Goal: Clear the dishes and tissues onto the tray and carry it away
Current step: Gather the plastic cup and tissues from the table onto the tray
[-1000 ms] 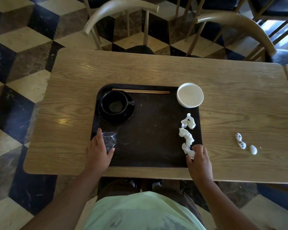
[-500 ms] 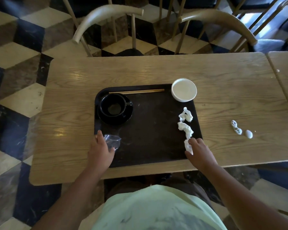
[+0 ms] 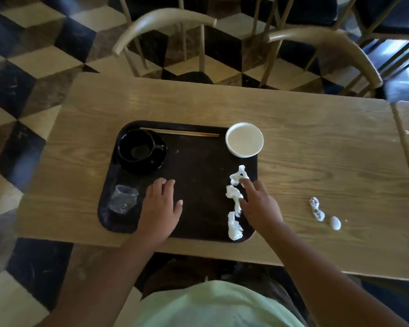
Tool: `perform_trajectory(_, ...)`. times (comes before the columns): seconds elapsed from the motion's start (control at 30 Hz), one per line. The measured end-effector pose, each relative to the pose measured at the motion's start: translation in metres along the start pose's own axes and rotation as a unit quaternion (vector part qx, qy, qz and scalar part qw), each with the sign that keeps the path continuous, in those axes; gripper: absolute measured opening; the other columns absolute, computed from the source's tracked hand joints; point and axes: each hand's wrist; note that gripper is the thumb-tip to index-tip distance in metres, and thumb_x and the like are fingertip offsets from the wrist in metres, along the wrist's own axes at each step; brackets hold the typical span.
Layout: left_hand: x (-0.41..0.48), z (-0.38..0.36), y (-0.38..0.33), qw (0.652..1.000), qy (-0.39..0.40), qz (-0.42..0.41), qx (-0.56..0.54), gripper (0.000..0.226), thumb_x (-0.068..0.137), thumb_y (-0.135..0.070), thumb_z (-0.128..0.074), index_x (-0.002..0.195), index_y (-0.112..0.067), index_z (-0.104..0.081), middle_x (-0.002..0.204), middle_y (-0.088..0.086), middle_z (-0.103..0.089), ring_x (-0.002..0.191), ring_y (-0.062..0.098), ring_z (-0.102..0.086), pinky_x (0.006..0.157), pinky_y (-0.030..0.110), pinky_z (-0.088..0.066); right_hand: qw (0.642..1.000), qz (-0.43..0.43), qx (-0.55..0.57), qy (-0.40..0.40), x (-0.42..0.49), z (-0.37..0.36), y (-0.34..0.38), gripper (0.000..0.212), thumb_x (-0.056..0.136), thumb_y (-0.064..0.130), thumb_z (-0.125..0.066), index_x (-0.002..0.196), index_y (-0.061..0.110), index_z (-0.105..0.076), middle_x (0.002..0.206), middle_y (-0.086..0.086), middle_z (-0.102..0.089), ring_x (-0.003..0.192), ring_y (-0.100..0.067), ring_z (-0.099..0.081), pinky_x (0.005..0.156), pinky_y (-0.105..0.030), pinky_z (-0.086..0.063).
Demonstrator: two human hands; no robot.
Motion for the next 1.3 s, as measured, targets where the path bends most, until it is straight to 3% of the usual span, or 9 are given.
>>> perform_trajectory(0.17, -0.003, -0.043, -0.038, 0.999, 0.025, -0.016, 0.017, 0.070, 0.091, -0.040, -0.059, 0.150, -0.015, -0.032, 0.157, 0.014, -0.028, 0.145, 0.031, -0.030, 0.110, 0.047, -0.041, 0.994, 0.103, -0.028, 0.016, 0.012, -0.020, -0.015, 0.043, 0.091, 0.025, -0.062, 0.132, 0.026, -0.049, 0.121, -0.005, -0.048, 0.082, -0.027, -0.065, 0.056, -0.037, -0.054)
perform_trajectory(0.4, 0.017, -0.077, -0.059, 0.996, 0.067, 0.001, 0.061, 0.074, 0.095, -0.051, -0.041, 0.157, -0.028, -0.008, 0.167, 0.006, -0.001, 0.154, 0.030, -0.005, 0.119, 0.060, -0.018, 0.991, 0.128, -0.034, 0.006, 0.014, -0.050, -0.027, 0.056, 0.081, 0.008, -0.073, 0.129, 0.022, -0.049, 0.114, -0.006, -0.051, 0.083, -0.020, -0.063, 0.048, -0.030, -0.052)
perform_trajectory(0.53, 0.041, -0.099, -0.067, 0.994, 0.065, -0.027, 0.080, 0.068, 0.098, -0.054, -0.032, 0.157, -0.033, -0.007, 0.168, 0.003, 0.001, 0.154, 0.030, 0.000, 0.116, 0.067, -0.011, 0.991, 0.126, -0.047, -0.010, 0.016, -0.054, -0.027, 0.058, 0.075, 0.008, -0.077, 0.125, 0.021, -0.050, 0.110, -0.005, -0.053, 0.077, -0.017, -0.061, 0.045, -0.025, -0.043)
perform_trajectory(0.7, 0.051, -0.121, -0.074, 0.993, 0.048, -0.020, 0.102, 0.064, 0.099, -0.056, -0.025, 0.157, -0.033, -0.011, 0.167, 0.005, -0.005, 0.153, 0.035, -0.002, 0.113, 0.074, -0.008, 0.991, 0.121, -0.017, -0.058, 0.018, -0.053, -0.026, 0.035, 0.078, 0.004, -0.071, 0.106, 0.019, -0.057, 0.097, -0.002, -0.053, 0.065, -0.012, -0.052, 0.044, -0.022, -0.036)
perform_trajectory(0.8, 0.049, -0.123, -0.072, 0.991, 0.037, -0.033, 0.122, 0.066, 0.098, -0.058, -0.020, 0.158, -0.030, -0.012, 0.167, 0.007, -0.007, 0.152, 0.038, -0.004, 0.112, 0.074, -0.007, 0.988, 0.113, 0.051, -0.092, 0.017, -0.043, -0.031, 0.018, 0.085, 0.005, -0.063, 0.099, 0.015, -0.060, 0.094, -0.001, -0.052, 0.058, -0.012, -0.049, 0.041, -0.027, -0.046)
perform_trajectory(0.87, 0.050, -0.122, -0.072, 0.991, 0.037, -0.028, 0.125, 0.066, 0.098, -0.057, -0.021, 0.158, -0.031, -0.012, 0.167, 0.007, -0.008, 0.152, 0.038, -0.005, 0.111, 0.075, -0.009, 0.983, 0.098, 0.099, -0.120, 0.015, -0.027, -0.042, 0.016, 0.089, 0.006, -0.058, 0.102, 0.014, -0.062, 0.099, -0.001, -0.054, 0.059, -0.015, -0.055, 0.046, -0.031, -0.052)
perform_trajectory(1.03, 0.050, -0.123, -0.083, 0.993, 0.042, 0.013, 0.111, 0.064, 0.098, -0.053, -0.024, 0.157, -0.032, -0.009, 0.167, 0.006, -0.007, 0.152, 0.039, -0.002, 0.112, 0.075, -0.010, 0.967, 0.023, 0.129, -0.217, 0.019, 0.022, -0.110, 0.018, 0.088, 0.003, -0.059, 0.102, 0.012, -0.066, 0.104, -0.006, -0.057, 0.075, -0.014, -0.053, 0.056, -0.025, -0.047)
perform_trajectory(1.2, 0.049, -0.132, -0.084, 0.993, 0.017, 0.032, 0.110, 0.061, 0.099, -0.050, -0.025, 0.157, -0.034, -0.011, 0.167, 0.004, -0.009, 0.153, 0.036, -0.003, 0.114, 0.072, -0.009, 0.967, -0.027, 0.061, -0.245, 0.053, 0.061, -0.200, 0.023, 0.089, 0.012, -0.056, 0.109, 0.018, -0.067, 0.105, -0.009, -0.056, 0.077, -0.026, -0.056, 0.069, -0.036, -0.050)
perform_trajectory(1.3, 0.050, -0.134, -0.085, 0.993, 0.003, 0.037, 0.108, 0.061, 0.099, -0.049, -0.028, 0.156, -0.034, -0.014, 0.167, 0.004, -0.010, 0.153, 0.035, -0.004, 0.114, 0.072, -0.010, 0.971, -0.042, 0.013, -0.235, 0.074, 0.072, -0.240, 0.028, 0.086, 0.006, -0.057, 0.109, 0.016, -0.069, 0.107, -0.013, -0.055, 0.086, -0.034, -0.059, 0.070, -0.039, -0.051)
Point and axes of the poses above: each hand's wrist, its own x-axis towards the middle knuckle, its own z-axis out of the back of the hand, y = z × x
